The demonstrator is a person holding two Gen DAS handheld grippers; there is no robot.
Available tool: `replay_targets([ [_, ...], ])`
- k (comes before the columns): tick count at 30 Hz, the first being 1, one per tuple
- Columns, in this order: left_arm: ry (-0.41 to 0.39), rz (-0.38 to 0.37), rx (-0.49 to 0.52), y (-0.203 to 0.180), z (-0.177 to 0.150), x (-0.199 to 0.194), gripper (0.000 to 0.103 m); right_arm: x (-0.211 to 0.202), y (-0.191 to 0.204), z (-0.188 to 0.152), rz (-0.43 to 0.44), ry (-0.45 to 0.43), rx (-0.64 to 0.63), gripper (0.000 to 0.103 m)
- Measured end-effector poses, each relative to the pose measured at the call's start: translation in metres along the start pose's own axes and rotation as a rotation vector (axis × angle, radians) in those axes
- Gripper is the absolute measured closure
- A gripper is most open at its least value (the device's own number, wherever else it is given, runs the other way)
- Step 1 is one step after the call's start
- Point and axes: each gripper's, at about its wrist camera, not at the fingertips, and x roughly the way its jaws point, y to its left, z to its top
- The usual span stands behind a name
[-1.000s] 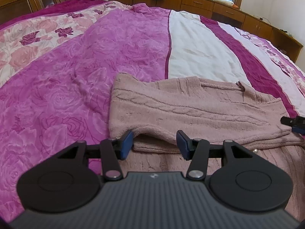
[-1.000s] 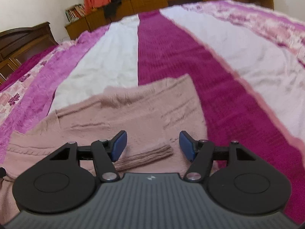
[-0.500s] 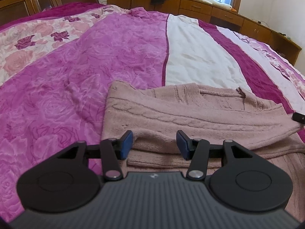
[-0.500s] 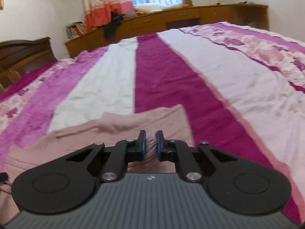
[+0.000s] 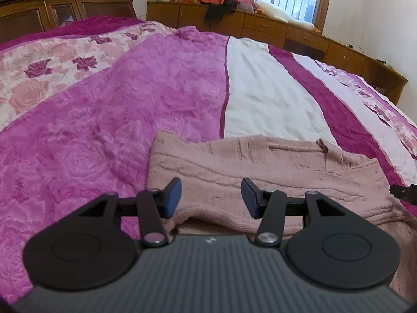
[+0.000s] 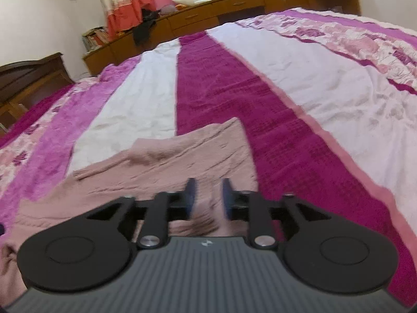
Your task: Fold small clothes
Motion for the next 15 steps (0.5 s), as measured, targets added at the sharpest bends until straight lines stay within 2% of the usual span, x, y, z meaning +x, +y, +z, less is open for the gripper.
replay_targets([
  [2,0.030,0.022,0.027,-0.001,-0.002,0.006,0.051,-0.005,0.004,-0.005,0.028,0.012,-0.022,0.049],
  [6,0.112,0.076,0.031,0.003,-0.017,0.022,0.051,-0.017,0.010,-0.016,0.044,0.041,-0.041,0.048],
  [12,0.064,0.060,0.081,0.000,-0.021,-0.012,0.051,-0.066,0.018,-0.021,0.146,0.048,-0.070,0.041],
  [15,0.071,0.004,0.076,-0.003,-0.023,-0.032,0.051,-0.093,0.021,-0.025,0.200,0.062,-0.079,0.038],
])
